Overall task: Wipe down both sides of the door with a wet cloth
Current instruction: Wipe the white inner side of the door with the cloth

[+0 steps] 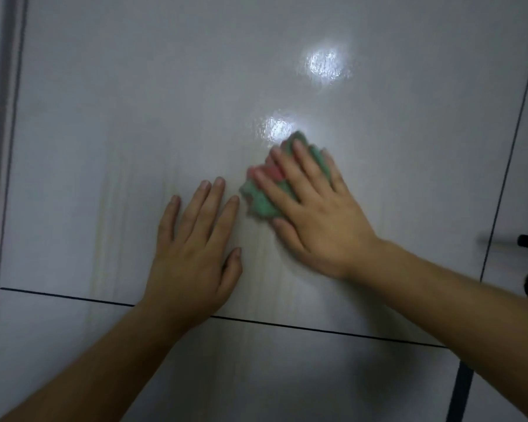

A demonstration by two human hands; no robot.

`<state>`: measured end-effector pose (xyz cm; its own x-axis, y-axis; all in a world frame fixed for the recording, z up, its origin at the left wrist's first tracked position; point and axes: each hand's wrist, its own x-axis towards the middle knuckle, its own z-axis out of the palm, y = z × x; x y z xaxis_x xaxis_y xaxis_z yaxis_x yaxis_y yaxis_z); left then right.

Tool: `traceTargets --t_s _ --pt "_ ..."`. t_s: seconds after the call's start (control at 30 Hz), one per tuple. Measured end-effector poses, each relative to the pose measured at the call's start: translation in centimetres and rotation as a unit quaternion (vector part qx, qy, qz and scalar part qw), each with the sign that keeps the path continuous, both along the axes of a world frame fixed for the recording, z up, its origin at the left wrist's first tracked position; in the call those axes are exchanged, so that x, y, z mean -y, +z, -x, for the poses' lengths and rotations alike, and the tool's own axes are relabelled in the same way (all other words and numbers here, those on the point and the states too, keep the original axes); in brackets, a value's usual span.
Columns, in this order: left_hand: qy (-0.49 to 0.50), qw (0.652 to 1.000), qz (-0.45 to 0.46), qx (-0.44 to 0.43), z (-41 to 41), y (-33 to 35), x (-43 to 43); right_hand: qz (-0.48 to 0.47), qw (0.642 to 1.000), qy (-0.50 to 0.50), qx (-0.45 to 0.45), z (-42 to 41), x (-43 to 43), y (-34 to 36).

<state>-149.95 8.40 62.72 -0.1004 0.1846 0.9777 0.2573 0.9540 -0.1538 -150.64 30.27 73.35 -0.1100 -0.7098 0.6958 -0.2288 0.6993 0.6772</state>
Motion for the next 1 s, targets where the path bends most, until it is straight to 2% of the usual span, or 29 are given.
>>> traceTargets --t_s 0.07,0.1,0.2,0.27,0.33,0.43,0.5,0.57,0.7,0.77,0.9,1.0 --pt "0.002 1.000 -0.011 -0.002 -0.2 -0.2 0.9 -0.061 0.998 -0.011 0.005 -0.4 -0.7 -0.1" --pt "0.014 1.000 -0.022 -0.001 -0.3 -0.3 1.4 -0.062 0.998 -0.015 -0.004 -0.4 -0.6 0.9" --pt "0.055 0.997 -0.055 0.013 -0.3 -0.6 2.8 0.064 0.998 -0.024 -0.005 -0.1 1.6 5.0" --pt "0.055 0.996 -0.060 0.023 -0.2 -0.7 3.3 0.127 0.992 -0.022 0.002 -0.1 3.6 5.4" --pt "0.050 0.997 -0.055 0.021 -0.1 -0.8 3.6 0.081 0.997 -0.009 0.002 -0.1 4.5 2.8" --pt "0.040 0.998 -0.052 0.015 -0.1 -1.0 4.1 -0.065 0.998 0.003 0.018 -0.5 3.6 -1.7" --pt "0.025 0.998 -0.051 0.021 -0.2 -1.3 4.5 -0.109 0.994 -0.005 0.020 -0.6 3.1 -1.4" --pt "0.010 0.998 -0.051 0.028 -0.4 -1.6 5.0 -0.073 0.997 -0.018 0.008 -0.4 3.8 1.1" --pt "0.023 0.996 -0.074 0.035 -0.5 -2.0 6.2 0.097 0.995 -0.031 0.013 -0.3 7.8 5.3" --pt "0.042 0.993 -0.105 0.039 -0.5 -2.2 6.9 0.062 0.998 -0.024 0.015 -0.4 9.4 3.3" --pt "0.058 0.985 -0.151 0.057 -0.6 -2.8 8.9 -0.097 0.995 -0.016 0.032 -0.8 9.3 -1.7" --pt "0.055 0.983 -0.161 0.075 -0.8 -3.1 10.3 -0.084 0.996 -0.016 0.022 -0.5 10.7 1.1"
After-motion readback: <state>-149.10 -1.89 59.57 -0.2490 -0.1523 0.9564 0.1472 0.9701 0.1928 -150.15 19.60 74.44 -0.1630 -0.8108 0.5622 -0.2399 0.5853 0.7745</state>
